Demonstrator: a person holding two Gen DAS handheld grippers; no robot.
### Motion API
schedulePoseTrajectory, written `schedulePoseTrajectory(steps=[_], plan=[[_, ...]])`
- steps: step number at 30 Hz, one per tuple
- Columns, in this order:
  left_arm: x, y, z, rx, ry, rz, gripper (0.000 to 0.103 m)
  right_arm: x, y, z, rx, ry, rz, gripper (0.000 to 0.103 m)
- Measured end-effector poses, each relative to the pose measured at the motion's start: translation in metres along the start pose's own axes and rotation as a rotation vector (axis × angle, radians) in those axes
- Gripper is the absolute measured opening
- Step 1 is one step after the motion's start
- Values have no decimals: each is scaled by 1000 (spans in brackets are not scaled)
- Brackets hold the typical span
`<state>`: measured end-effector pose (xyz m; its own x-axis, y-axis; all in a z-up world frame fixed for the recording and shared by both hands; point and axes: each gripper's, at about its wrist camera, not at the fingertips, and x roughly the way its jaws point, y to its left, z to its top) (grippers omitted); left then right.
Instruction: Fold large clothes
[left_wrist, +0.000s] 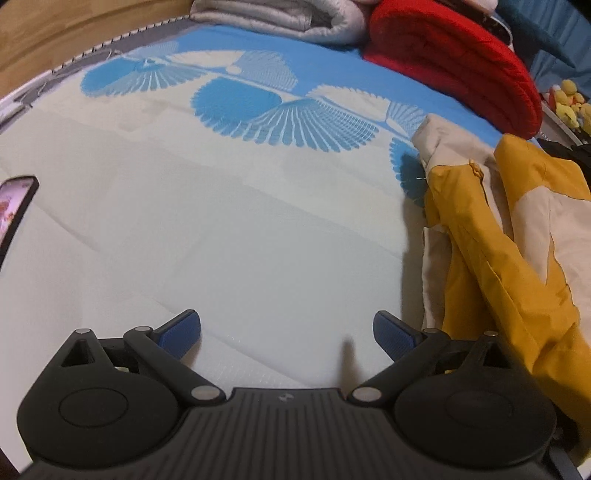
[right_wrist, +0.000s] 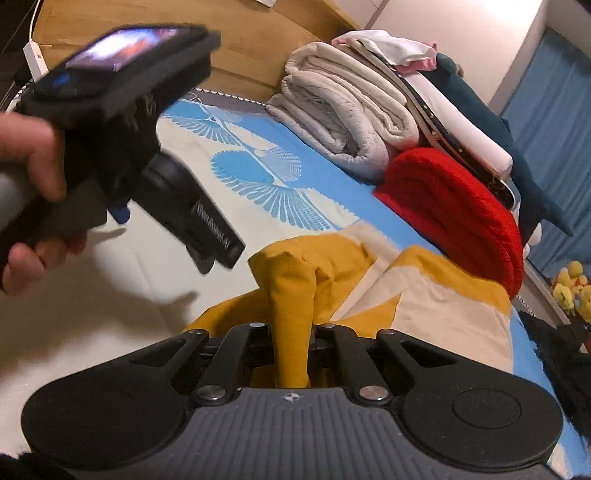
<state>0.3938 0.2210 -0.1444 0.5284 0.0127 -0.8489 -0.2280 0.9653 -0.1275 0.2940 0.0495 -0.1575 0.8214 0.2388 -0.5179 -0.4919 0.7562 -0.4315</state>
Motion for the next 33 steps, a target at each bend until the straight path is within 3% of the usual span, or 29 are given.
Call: schedulePoseTrajectory(steps=[3, 7, 10, 13, 14, 17, 18, 20, 23, 28, 31, 33], plan=[[-9, 0, 2, -10, -19, -23, 101, -9, -11, -2, 71, -12, 34, 6], [-22, -4, 5, -2, -68, -34, 101, -30, -10, -1, 56, -52, 92, 6], [-27, -8, 5, 16, -96, -21, 101, -24, -2, -1, 58, -42, 140, 6], [-27, -9, 4, 13, -90, -33, 101, -7, 5, -12, 88, 2, 131, 13], [-27, -8, 4, 12, -90, -35, 101, -6, 5, -14, 123, 3, 145, 21], [-30, -7, 4, 23, -104, -35, 101, -14, -1, -14, 207, -33, 224, 62], [-32, -8, 4, 25, -111, -36, 101, -17, -4, -11, 222, -42, 238, 70], [-35, -8, 5, 31, -120, -49, 101, -35, -17, -10, 265, -86, 250, 70], [-44, -12, 3, 47, -141, -77, 101, -61, -46, -17, 360, -135, 200, 68], [-66, -25, -6, 89, -205, -162, 101, -92, -93, -48, 446, -152, -30, 64], [-79, -32, -11, 90, -251, -216, 101, -105, -113, -66, 532, -155, 5, 61], [-87, -36, -14, 88, -272, -263, 101, -107, -113, -71, 512, -165, -52, 61]])
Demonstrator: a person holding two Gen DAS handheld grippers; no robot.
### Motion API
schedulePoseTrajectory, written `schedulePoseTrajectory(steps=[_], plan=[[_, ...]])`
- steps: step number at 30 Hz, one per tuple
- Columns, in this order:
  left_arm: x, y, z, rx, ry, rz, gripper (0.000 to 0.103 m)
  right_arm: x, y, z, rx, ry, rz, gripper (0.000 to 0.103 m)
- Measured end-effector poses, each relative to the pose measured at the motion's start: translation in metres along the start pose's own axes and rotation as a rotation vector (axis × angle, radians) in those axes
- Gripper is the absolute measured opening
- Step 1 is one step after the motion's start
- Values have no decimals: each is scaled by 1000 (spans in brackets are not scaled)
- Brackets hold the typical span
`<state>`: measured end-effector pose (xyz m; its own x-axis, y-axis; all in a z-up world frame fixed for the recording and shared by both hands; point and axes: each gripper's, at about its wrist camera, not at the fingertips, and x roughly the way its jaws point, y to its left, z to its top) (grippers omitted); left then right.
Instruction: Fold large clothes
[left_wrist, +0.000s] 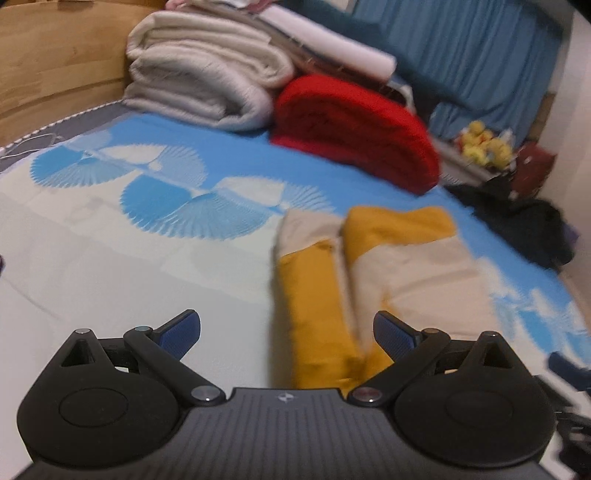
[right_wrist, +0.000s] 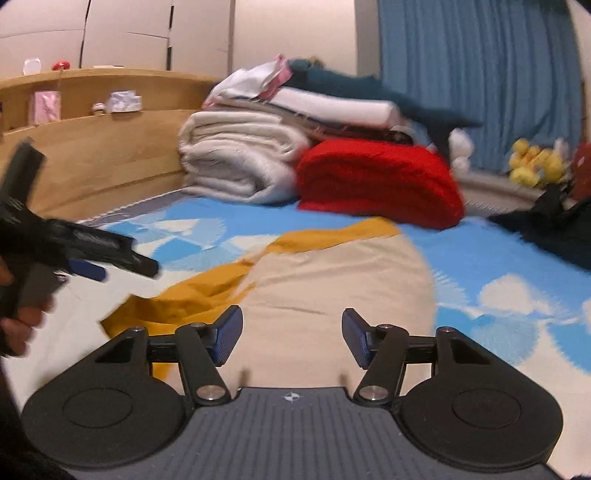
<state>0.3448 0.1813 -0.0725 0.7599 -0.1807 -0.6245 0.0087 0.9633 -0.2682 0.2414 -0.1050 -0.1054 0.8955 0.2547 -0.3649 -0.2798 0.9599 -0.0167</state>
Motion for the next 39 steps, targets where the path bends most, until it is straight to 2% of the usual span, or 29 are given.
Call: schedulePoseTrajectory(steps=[3, 5, 6, 8, 10, 12, 15, 18, 20, 22, 24, 25, 26, 28, 30, 32, 35, 39], plan=[[-5, -17, -4, 35, 5, -128, 102, 10, -6, -7, 9, 16, -56, 61], [1, -31, -14, 102, 42, -159, 103, 30, -12, -10, 32, 36, -60, 61], [9, -39, -22, 150, 74, -143, 103, 39, -14, -16, 44, 68, -53, 61], [36, -50, -43, 254, 174, -37, 103, 51, -16, -34, 59, 121, -25, 64], [68, -50, -65, 317, 265, 44, 103, 63, -12, -53, 39, 130, -11, 65], [83, -41, -74, 291, 307, 35, 103, 68, -5, -67, -4, 131, 7, 66], [85, -28, -72, 190, 331, -1, 103, 63, 12, -77, -149, 119, -2, 65], [76, -27, -70, 164, 314, 4, 103, 44, 2, -70, -109, 138, 41, 65], [62, -30, -66, 177, 267, 17, 103, 27, -11, -58, -41, 138, 34, 65], [45, -36, -61, 183, 166, 27, 103, 10, -33, -49, 61, 98, 7, 65], [40, -40, -60, 211, 95, 45, 103, 7, -55, -49, 128, 102, -36, 64], [48, -42, -62, 251, 107, 106, 103, 10, -60, -52, 135, 130, -55, 62], [58, -41, -66, 271, 139, 137, 103, 18, -65, -60, 141, 173, -45, 59], [80, -34, -73, 228, 220, 140, 103, 31, -69, -78, 173, 197, -17, 58], [80, -29, -71, 184, 231, 132, 103, 38, -71, -86, 232, 207, -8, 60], [72, -28, -66, 182, 225, 128, 103, 37, -73, -82, 238, 213, -1, 60], [47, -25, -43, 143, 191, 100, 103, 29, -92, -58, 262, 231, 61, 60], [37, -33, 12, 98, 105, 22, 103, 29, -124, 4, 158, 151, 64, 61]])
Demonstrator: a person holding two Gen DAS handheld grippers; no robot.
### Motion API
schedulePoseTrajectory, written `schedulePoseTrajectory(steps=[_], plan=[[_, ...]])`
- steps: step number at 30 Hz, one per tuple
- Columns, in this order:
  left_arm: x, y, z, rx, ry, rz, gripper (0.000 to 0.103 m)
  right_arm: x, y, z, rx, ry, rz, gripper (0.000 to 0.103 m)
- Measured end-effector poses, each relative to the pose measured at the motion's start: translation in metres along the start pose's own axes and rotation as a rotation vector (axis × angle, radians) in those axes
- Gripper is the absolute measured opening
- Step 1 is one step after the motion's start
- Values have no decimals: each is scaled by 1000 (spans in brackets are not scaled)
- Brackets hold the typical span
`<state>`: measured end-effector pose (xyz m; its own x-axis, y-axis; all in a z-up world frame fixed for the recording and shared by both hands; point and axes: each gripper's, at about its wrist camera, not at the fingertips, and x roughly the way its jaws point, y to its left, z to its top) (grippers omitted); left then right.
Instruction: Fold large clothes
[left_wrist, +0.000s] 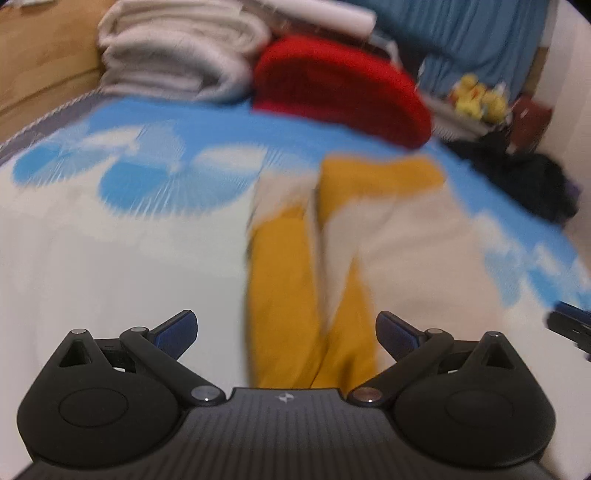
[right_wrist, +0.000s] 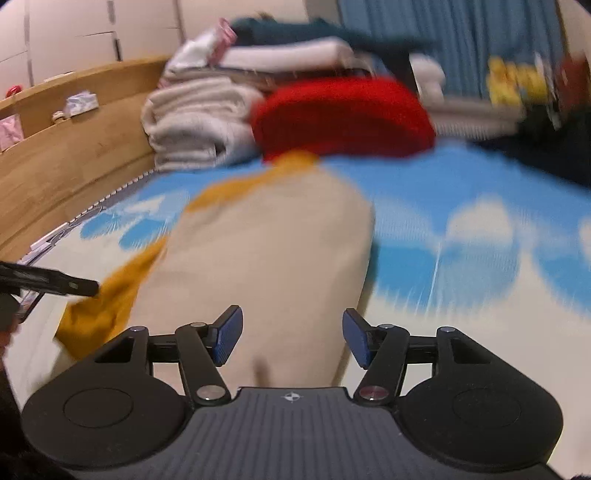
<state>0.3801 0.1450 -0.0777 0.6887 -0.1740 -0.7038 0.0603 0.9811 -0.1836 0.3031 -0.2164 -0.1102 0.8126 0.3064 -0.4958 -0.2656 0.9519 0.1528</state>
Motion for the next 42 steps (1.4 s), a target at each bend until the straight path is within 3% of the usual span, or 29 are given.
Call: schedulePoseTrajectory(steps=[2, 3, 4, 7, 11, 14, 17, 19, 20, 21, 23, 26, 32, 35, 38, 42], plan=[[13, -16, 36, 33, -30, 2, 103, 17, -12, 37, -41, -6, -8, 58], [26, -22, 53, 53, -36, 14, 103, 31, -19, 55, -50, 5, -2, 45], [44, -29, 69, 74, -38, 22, 103, 48, -24, 70, -56, 21, 7, 41], [103, -44, 103, 92, 7, 75, 103, 103, -33, 107, -64, 51, 3, 40], [190, -64, 111, 184, 105, 195, 103, 180, -39, 122, -79, 117, 32, 40], [225, -64, 93, 242, 158, 248, 103, 228, -41, 101, -126, 219, 0, 40], [210, -51, 92, 206, 142, 204, 103, 234, -40, 91, -171, 201, 6, 41], [172, -36, 89, 157, 105, 156, 103, 218, -47, 99, -146, 161, 54, 62], [149, -27, 86, 131, 76, 134, 103, 209, -55, 105, -127, 141, 77, 87], [128, -19, 80, 112, 64, 120, 103, 198, -65, 111, -107, 112, 100, 102], [86, -6, 60, 88, 59, 116, 103, 183, -87, 120, -67, 82, 153, 102], [37, 4, 24, 37, 94, 139, 103, 184, -124, 131, 71, 136, 132, 102], [-15, 1, -31, -130, 183, 24, 103, 207, -162, 120, 314, 205, 142, 102], [-14, -2, -46, -238, 243, -46, 103, 228, -161, 113, 383, 265, 191, 102], [5, -2, -60, -344, 323, -126, 103, 254, -151, 105, 368, 335, 177, 102], [44, 9, -66, -421, 333, -34, 103, 280, -151, 100, 405, 376, 191, 102]])
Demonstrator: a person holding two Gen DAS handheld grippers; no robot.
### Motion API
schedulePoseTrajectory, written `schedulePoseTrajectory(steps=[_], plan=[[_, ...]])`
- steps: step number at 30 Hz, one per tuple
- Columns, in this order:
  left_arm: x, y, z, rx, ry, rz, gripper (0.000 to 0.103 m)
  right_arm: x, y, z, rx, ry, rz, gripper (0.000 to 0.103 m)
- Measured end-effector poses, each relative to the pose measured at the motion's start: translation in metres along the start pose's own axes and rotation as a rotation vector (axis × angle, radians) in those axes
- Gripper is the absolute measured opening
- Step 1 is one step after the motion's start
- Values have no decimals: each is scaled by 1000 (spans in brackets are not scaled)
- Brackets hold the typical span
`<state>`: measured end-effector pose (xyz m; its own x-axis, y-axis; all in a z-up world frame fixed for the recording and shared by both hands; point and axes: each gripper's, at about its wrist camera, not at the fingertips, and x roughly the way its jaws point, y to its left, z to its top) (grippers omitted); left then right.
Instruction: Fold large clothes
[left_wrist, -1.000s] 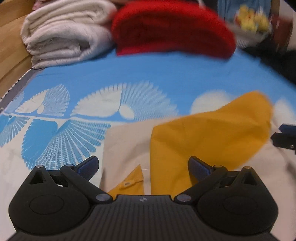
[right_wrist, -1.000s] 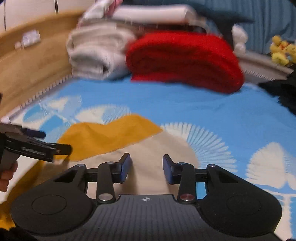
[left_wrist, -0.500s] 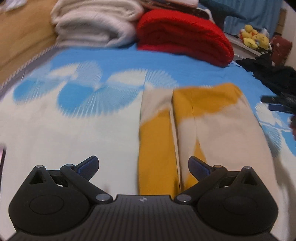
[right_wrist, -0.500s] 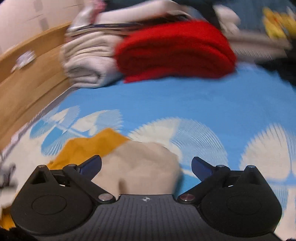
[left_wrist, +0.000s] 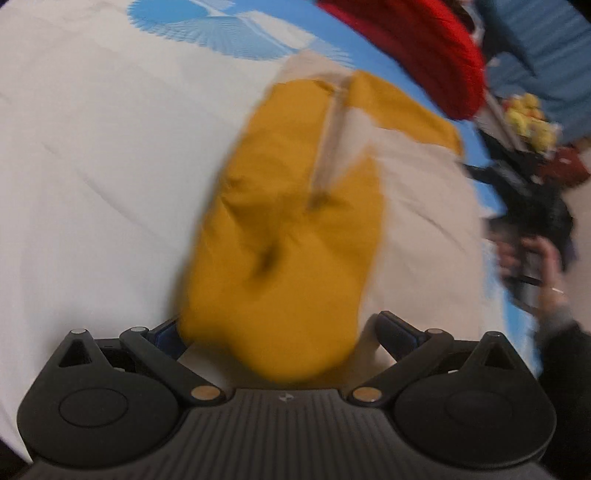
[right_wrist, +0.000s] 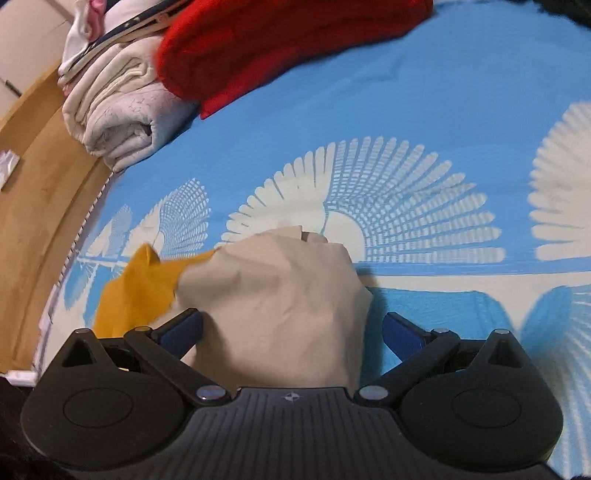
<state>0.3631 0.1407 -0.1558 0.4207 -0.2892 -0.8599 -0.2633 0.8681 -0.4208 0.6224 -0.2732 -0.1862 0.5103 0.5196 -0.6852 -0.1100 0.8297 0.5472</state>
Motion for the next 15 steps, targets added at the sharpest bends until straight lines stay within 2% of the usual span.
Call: schedulePoseTrajectory(steps=[2, 5, 7, 8, 9, 10, 11, 12, 15], plan=[[12, 12, 5, -54, -19, 11, 103, 9, -3, 4, 32, 25, 32, 102], [17, 24, 7, -122, -41, -15, 102, 21, -4, 9, 43, 68, 42, 102], [15, 18, 4, -73, -73, -11, 89, 24, -4, 9, 49, 68, 53, 101], [15, 15, 2, -58, -83, -44, 69, 24, -4, 9, 49, 61, 63, 97], [15, 13, 3, -58, -87, -60, 56, 23, -5, 8, 49, 48, 72, 89], [15, 12, 4, -48, -96, -67, 49, 21, -6, 5, 56, 31, 74, 82], [15, 7, 6, -10, -106, -59, 43, 19, -6, 2, 57, 12, 83, 66], [16, 2, 11, 28, -113, -41, 39, 17, -5, -2, 48, -9, 89, 56], [26, -2, 38, 64, -113, -33, 34, 2, -12, -10, 60, -87, 94, 48]])
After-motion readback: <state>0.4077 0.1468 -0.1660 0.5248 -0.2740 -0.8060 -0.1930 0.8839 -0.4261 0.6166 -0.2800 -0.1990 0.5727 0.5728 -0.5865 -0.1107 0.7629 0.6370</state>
